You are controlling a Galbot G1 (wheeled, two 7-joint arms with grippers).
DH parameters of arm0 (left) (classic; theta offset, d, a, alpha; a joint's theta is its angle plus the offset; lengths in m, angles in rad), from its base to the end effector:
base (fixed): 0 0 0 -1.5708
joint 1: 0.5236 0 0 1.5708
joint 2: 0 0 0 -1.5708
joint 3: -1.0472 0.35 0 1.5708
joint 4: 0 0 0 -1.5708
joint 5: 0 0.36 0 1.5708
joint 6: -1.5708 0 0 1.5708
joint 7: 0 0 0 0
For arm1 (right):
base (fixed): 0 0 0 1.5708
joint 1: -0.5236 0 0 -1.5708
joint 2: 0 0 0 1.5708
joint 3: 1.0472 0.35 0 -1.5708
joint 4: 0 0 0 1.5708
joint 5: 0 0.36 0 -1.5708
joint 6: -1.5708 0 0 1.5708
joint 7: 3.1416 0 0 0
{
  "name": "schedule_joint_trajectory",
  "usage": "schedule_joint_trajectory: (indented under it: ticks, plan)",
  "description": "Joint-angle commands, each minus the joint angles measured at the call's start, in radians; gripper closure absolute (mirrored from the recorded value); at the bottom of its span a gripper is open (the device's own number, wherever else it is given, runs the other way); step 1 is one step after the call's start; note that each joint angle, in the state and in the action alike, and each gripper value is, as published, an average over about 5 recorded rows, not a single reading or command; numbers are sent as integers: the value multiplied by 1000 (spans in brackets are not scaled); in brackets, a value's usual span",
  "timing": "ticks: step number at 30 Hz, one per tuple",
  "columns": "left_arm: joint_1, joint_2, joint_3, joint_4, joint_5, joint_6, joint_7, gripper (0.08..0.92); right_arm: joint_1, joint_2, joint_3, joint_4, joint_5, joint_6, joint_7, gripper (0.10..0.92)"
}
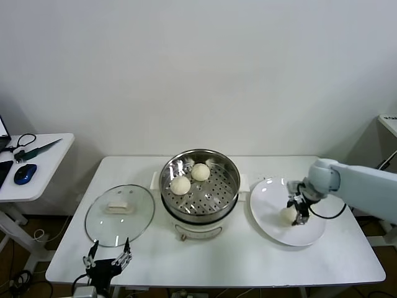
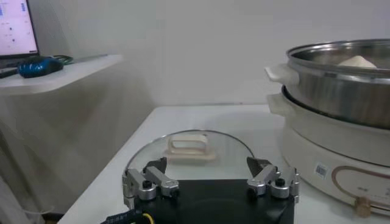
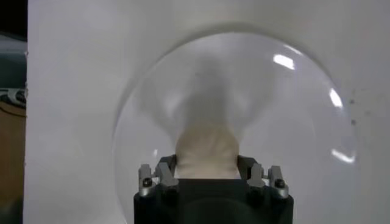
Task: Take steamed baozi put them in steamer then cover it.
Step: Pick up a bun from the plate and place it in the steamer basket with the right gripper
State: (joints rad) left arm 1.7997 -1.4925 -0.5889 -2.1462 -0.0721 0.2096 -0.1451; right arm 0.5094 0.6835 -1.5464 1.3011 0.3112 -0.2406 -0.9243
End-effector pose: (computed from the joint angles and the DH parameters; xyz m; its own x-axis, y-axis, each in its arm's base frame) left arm 0.1161 0.0317 -0.3170 -0.9165 -0.1621 0.3657 -0.1408 0.9864 0.0845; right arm 0.5154 -0.1534 -0.1734 -0.1238 -0.0452 0.9913 -0.9884 -0.0827 -0.1273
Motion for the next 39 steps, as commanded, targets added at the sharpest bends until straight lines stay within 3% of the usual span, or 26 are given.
schedule_joint_trajectory:
  ticks: [1, 4, 8, 11, 14, 27, 39]
  plan:
    - [4, -2, 11, -4, 20, 0, 2, 177, 517, 203, -201, -73, 131, 390, -210, 364]
    - [8, -4, 16, -4, 28, -1, 2, 177, 639, 297, -194, -48, 181, 509, -271, 364]
    - [11, -4, 17, -4, 37, -7, 4, 177, 690, 385, -135, 145, 180, 567, -280, 364]
    - [17, -4, 13, -8, 38, -14, 5, 177, 644, 431, -97, 297, 98, 578, -234, 364]
    - [23, -3, 9, -11, 36, -19, 4, 177, 541, 479, -68, 353, -42, 601, -177, 364]
    - [28, 1, -5, -14, 9, -21, -5, 177, 188, 614, -19, 162, -335, 629, -8, 364]
    - [27, 3, -10, -3, 6, -23, -14, 177, 85, 650, -10, 21, -389, 659, 23, 364]
